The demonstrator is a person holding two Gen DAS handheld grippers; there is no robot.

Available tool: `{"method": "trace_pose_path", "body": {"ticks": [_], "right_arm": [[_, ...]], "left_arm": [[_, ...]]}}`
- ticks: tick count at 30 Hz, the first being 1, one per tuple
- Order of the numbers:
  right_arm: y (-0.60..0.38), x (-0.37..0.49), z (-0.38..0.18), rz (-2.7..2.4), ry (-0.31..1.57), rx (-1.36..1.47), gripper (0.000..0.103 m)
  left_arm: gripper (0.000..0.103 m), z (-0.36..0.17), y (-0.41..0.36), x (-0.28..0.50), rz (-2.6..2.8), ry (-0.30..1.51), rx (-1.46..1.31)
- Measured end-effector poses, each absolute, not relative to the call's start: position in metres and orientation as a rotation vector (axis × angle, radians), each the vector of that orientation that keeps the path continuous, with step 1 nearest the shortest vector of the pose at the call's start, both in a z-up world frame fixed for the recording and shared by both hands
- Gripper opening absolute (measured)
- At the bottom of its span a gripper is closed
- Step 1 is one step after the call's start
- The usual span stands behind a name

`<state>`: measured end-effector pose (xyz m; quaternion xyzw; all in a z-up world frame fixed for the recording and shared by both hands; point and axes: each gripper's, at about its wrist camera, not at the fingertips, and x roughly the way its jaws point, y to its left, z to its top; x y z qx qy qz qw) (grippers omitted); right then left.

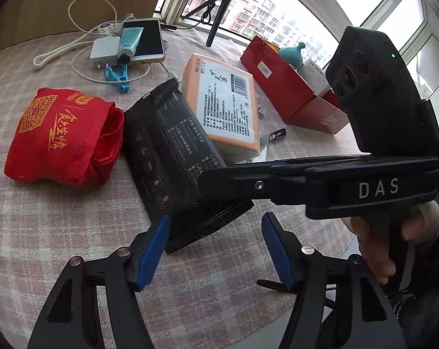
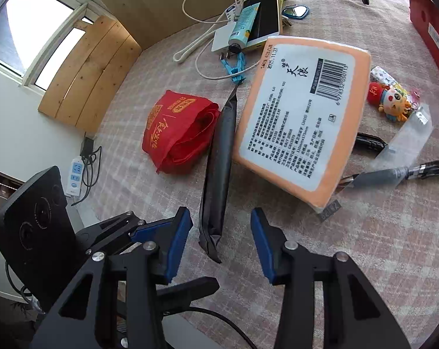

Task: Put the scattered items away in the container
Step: 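Move the right gripper to the black wet-wipes pack and grasp it, then lift the black pack and carry it over the red box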

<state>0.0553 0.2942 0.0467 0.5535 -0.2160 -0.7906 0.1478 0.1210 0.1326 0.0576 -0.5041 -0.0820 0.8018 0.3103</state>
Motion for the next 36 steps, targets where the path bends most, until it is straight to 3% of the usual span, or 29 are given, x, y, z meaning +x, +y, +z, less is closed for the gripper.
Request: {"method": "trace_pose_path", "body": {"ticks": [3, 4, 8, 19, 36], "right_arm": [[0.289, 0.054, 0.042, -2.279, -0.620, 1.601, 0.025], [0.287, 0.054, 0.042, -2.280, -0.619, 1.594, 0.017], [0.281, 0.059, 0.055, -2.330, -0.569, 1.531, 0.011], [0.310, 0.085, 0.122, -2.477, -0.513, 1.317, 0.010], [0.431, 0.179, 0.180, -2.677, -0.698, 1.143, 0.010]], "left_arm": [[0.062, 0.061, 0.127, 0.122, 2.109, -0.217, -1.322], [0.062, 0.063, 0.125, 0.122, 2.109, -0.213, -1.320], [0.062, 0.077, 0.115, 0.122, 2.122, -0.196, -1.304], [0.062, 0.119, 0.108, 0.104, 2.202, -0.172, -1.194], [0.062, 0.127, 0.186, 0.099, 2.115, -0.083, -1.166]]}}
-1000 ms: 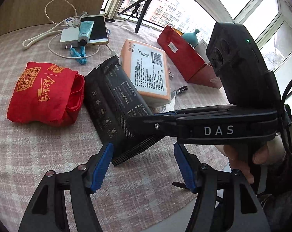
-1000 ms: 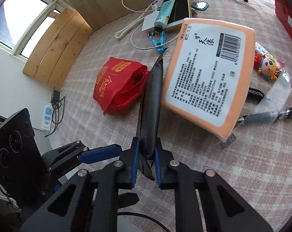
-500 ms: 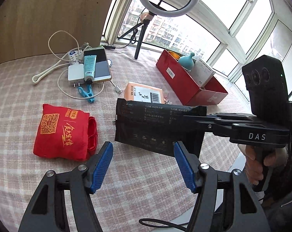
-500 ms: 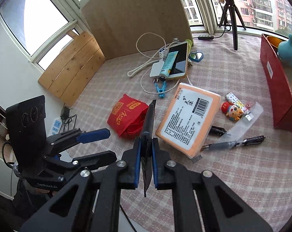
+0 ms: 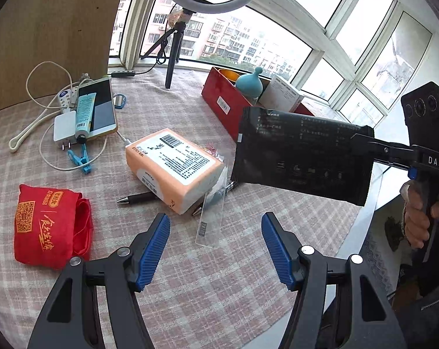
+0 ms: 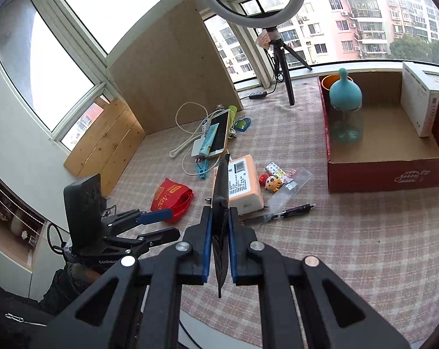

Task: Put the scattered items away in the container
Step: 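Lift the black pack and carry it over the red box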

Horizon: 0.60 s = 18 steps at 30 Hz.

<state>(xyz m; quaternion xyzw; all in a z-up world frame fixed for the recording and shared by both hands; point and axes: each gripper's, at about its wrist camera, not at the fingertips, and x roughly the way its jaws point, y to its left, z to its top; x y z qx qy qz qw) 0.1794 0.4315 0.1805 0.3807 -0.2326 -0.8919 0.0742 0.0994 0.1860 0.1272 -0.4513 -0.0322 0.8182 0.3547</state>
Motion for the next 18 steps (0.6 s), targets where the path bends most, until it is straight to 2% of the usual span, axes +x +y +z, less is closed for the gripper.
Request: {"method": "trace_pose_path", "body": {"ticks": [7, 18], "right_arm": [[0.491, 0.215, 0.180, -2.776, -0.846, 1.122, 0.010], [0.505, 0.221, 0.140, -2.752, -0.725, 1.399, 0.010]], "left_arm": [[0.062, 0.128, 0.219, 0.096, 2.063, -0.044, -1.163], [0.062, 0.121, 0.300, 0.111, 1.884, 0.108, -1.129]]}}
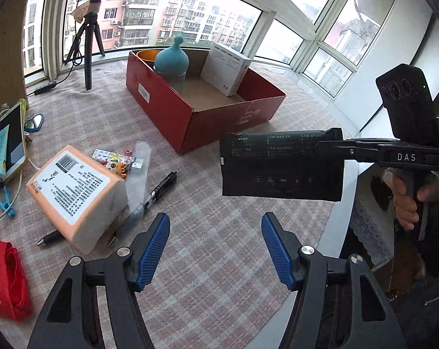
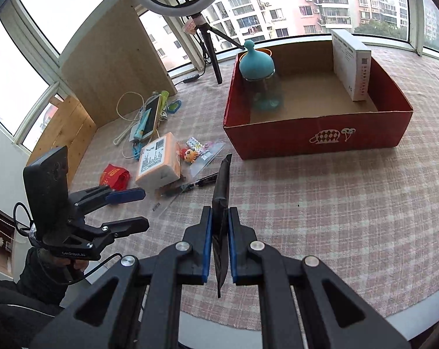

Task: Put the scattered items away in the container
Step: 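Lift the black pack and carry it over the red box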

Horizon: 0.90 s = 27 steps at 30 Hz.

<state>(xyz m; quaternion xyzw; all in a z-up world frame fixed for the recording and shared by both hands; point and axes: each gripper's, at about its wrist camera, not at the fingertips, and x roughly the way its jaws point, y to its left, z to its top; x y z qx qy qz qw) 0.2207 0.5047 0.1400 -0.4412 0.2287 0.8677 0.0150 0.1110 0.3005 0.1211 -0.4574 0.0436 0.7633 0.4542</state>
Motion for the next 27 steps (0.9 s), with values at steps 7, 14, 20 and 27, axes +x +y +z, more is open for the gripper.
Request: {"method": "trace_pose_path", "body": {"ticks": [7, 14, 20, 27], "right_arm": [[0.562, 0.241, 0.181, 2.652, 0.654, -1.173, 0.010], [0.638, 0.220, 0.223, 2.567, 0.485, -1.073, 0.010], [0.691, 0.176, 0.202, 2.442, 0.487, -1.184, 0.010], [0.721, 0.136, 0.172, 2.358, 0.515, -1.309, 0.010]], "left_arm": [[0.062, 0.128, 0.316, 0.115, 1.864, 0.142, -1.116], [0.062, 0.139, 0.321, 0.106, 1.891, 0.130, -1.095], [0.062, 0.142, 0.327, 0.099, 1.918, 0.127, -1.092], [0.062, 0.139, 0.326, 0.084, 1.951, 0.106, -1.117]]}}
